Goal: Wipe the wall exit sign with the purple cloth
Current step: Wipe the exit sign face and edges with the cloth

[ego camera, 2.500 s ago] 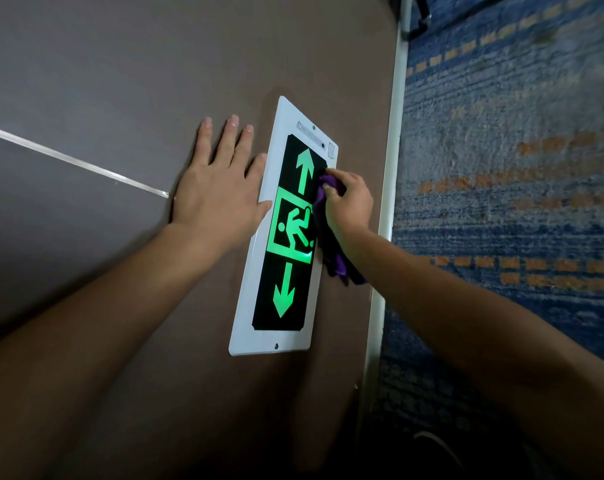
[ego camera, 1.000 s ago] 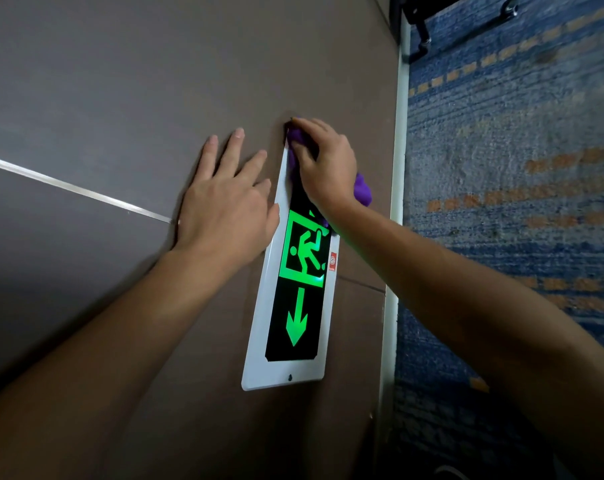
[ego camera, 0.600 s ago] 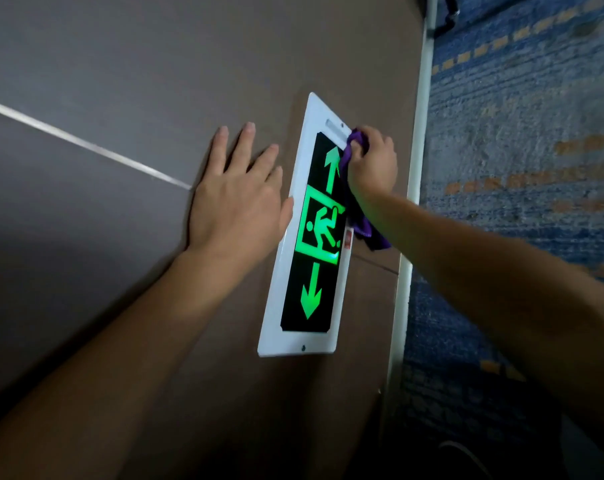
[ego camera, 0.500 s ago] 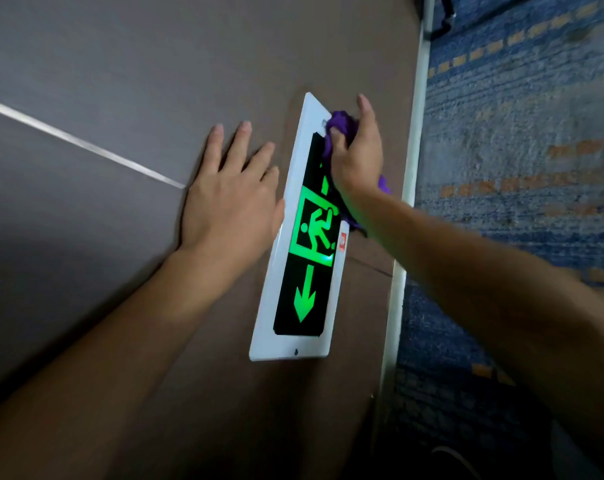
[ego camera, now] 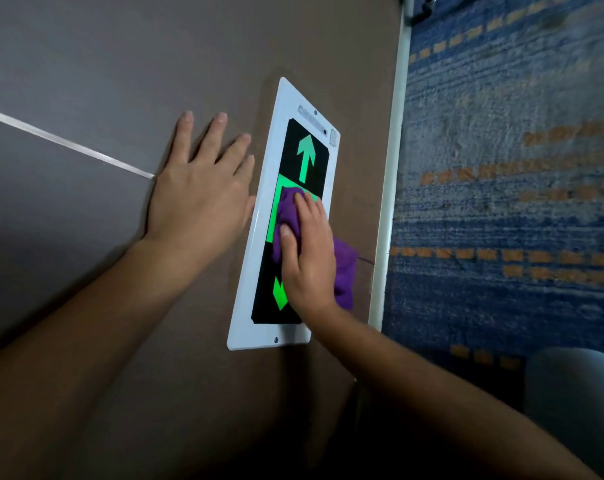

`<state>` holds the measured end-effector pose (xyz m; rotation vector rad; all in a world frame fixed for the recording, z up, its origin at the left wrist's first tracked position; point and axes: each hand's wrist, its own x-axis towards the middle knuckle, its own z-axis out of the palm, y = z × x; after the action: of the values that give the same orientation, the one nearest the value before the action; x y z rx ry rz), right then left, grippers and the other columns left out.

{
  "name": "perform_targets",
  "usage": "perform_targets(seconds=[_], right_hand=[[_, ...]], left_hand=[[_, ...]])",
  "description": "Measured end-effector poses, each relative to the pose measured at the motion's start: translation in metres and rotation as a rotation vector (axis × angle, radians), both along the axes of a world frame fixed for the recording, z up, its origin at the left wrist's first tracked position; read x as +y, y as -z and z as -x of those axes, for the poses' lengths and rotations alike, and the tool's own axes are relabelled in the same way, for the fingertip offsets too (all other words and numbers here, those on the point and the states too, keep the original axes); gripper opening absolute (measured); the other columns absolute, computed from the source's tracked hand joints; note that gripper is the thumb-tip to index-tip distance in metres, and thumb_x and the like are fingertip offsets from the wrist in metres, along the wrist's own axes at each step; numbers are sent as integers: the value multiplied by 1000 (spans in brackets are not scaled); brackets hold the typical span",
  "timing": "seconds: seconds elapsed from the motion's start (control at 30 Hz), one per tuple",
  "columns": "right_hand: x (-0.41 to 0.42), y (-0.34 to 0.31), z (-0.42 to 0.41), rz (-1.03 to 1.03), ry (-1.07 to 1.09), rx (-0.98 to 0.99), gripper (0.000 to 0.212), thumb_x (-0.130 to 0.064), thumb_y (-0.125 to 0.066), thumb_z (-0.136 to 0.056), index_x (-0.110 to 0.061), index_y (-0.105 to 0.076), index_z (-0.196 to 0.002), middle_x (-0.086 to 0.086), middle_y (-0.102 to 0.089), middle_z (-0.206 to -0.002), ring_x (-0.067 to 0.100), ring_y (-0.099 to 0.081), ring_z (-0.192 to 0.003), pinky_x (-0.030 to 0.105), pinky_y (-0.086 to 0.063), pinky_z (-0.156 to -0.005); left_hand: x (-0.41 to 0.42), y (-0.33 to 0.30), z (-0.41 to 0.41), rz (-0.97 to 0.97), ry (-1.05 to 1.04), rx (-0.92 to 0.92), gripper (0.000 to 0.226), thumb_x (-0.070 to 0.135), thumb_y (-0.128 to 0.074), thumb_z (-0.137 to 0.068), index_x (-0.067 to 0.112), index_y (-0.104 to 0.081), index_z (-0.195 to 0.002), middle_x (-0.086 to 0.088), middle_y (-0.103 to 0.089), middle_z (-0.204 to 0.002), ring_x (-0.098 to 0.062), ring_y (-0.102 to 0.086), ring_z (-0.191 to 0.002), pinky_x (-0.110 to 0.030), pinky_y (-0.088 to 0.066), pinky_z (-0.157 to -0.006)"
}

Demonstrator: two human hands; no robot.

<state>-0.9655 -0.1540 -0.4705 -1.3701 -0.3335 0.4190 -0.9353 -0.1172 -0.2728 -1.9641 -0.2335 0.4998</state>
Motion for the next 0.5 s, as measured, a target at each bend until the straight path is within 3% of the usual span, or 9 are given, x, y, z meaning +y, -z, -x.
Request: perform_targets(seconds=[0.1, 0.3, 0.5], right_hand=[[-23, 4, 43, 5, -37, -43, 55, -43, -38, -108, -27, -29, -160, -9, -28, -169, 10, -16, -159, 50, -24, -126], [-48, 9, 91, 5, -80, -324, 61, -44, -38, -109, -21, -19, -163, -1, -20, -172, 18, -14, -160, 45, -19, -129], [-30, 3, 65, -41, -14, -432, 57, -39, -41, -108, -11, -31, -156, 12, -35, -165, 26, -24, -157, 54, -26, -124]], left_hand=[[-2, -1, 0, -7, -6, 9, 66, 53, -31, -104, 17, -35, -158, -6, -26, -170, -33, -10, -160, -59, -4, -127], [-6, -4, 2, 27, -27, 27, 66, 49, -30, -105, 14, -28, -161, -7, -19, -172, -34, -5, -160, -58, -3, -128], [-3, -11, -7, 61, -14, 75, 62, 43, -43, -103, 13, -39, -157, -8, -28, -169, -33, -16, -159, -55, -11, -127]])
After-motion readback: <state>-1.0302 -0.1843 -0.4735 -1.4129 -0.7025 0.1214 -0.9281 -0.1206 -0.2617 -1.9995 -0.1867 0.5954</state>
